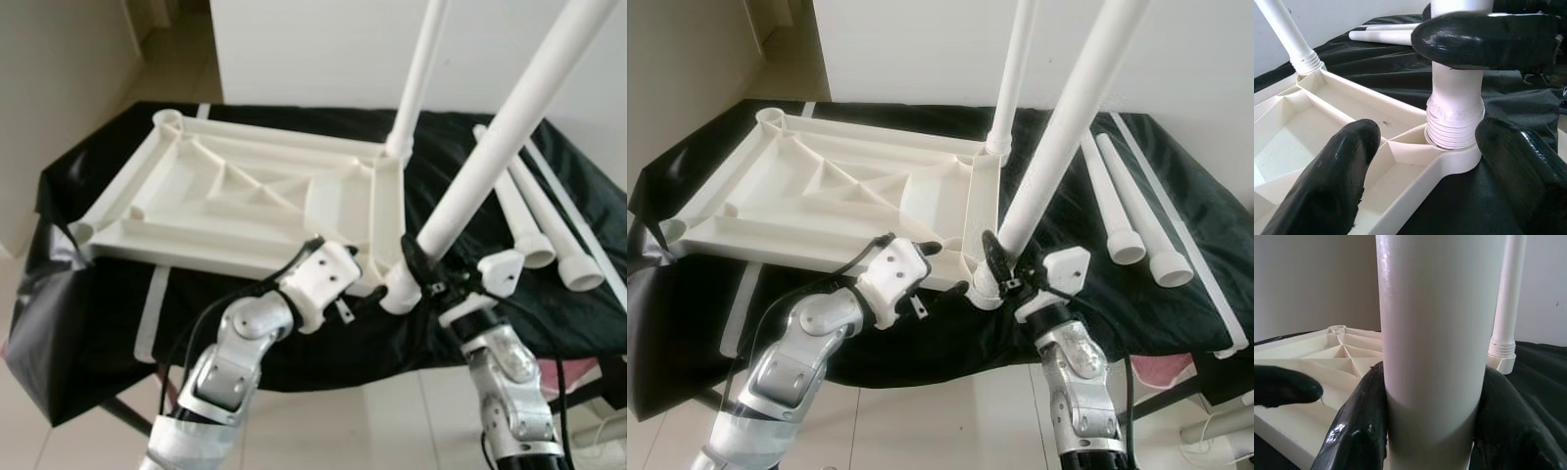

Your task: Building children table

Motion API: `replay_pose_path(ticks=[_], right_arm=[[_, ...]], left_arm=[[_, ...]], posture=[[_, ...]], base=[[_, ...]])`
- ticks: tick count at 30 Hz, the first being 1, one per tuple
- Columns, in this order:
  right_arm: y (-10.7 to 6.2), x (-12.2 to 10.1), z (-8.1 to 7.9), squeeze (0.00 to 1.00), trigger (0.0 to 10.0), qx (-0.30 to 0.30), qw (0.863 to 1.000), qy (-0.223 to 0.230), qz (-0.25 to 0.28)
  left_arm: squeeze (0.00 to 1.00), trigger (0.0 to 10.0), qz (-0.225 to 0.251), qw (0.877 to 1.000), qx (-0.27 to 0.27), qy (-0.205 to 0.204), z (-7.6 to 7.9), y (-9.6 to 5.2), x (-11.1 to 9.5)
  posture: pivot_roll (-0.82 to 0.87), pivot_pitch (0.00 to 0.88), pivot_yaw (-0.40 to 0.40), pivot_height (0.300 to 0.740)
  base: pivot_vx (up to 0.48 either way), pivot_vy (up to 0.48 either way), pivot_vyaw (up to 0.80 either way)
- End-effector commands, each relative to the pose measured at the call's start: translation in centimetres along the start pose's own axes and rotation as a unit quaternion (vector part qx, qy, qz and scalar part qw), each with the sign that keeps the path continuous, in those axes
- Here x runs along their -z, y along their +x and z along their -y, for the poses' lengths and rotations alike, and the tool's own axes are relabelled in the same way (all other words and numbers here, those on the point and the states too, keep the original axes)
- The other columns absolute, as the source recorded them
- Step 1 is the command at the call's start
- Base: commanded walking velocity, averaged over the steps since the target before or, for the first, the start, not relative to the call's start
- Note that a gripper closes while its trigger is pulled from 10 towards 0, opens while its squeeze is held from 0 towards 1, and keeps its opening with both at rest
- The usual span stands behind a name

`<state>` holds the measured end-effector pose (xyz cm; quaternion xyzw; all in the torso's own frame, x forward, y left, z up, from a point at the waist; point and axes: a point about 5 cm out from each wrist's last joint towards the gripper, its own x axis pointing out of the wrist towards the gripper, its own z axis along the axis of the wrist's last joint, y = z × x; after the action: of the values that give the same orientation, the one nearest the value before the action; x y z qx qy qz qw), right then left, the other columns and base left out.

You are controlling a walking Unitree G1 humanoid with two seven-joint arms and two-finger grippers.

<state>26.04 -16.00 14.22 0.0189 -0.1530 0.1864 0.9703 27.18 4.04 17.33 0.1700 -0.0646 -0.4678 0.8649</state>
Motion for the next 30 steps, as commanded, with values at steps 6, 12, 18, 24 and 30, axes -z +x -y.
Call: replay_pose_path(ticks=[6, 12, 18, 24, 30], right_arm=[[-1.5, 3.1, -1.5, 0.0, 10.0, -0.029, 0.996, 0.018, -0.078], [-1.2, 3.2, -1.6, 0.0, 10.0, -0.038, 0.995, 0.005, -0.088], [-0.4, 3.2, -1.2, 0.0, 10.0, -0.052, 0.992, -0.01, -0.119], [0.1, 3.5, -0.5, 0.0, 10.0, -0.043, 0.988, -0.005, -0.149], [0.2, 3.7, 0.1, 0.0, 10.0, -0.022, 0.987, 0.019, -0.161]], left_arm=[[0.0, 10.0, -0.004, 0.999, -0.038, 0.004, -0.2, -0.1, 0.0], [0.0, 10.0, -0.005, 0.999, -0.038, 0.006, -0.2, -0.1, 0.0], [0.0, 10.0, -0.005, 0.999, -0.038, 0.006, -0.2, -0.1, -0.1], [0.0, 10.0, -0.004, 0.999, -0.04, 0.005, -0.2, -0.1, -0.1], [0.0, 10.0, -0.004, 0.999, -0.043, 0.005, -0.2, -0.1, -0.1]], posture=[[-0.02, 0.069, -0.028, 0.74], [-0.03, 0.069, -0.026, 0.74], [-0.02, 0.072, -0.033, 0.74], [-0.02, 0.072, -0.039, 0.74], [-0.02, 0.073, -0.041, 0.74]], base=[[0.0, 0.0, 0.0], [0.0, 0.0, 0.0], [0.0, 0.0, 0.0], [0.0, 0.0, 0.0], [0.0, 0.0, 0.0]])
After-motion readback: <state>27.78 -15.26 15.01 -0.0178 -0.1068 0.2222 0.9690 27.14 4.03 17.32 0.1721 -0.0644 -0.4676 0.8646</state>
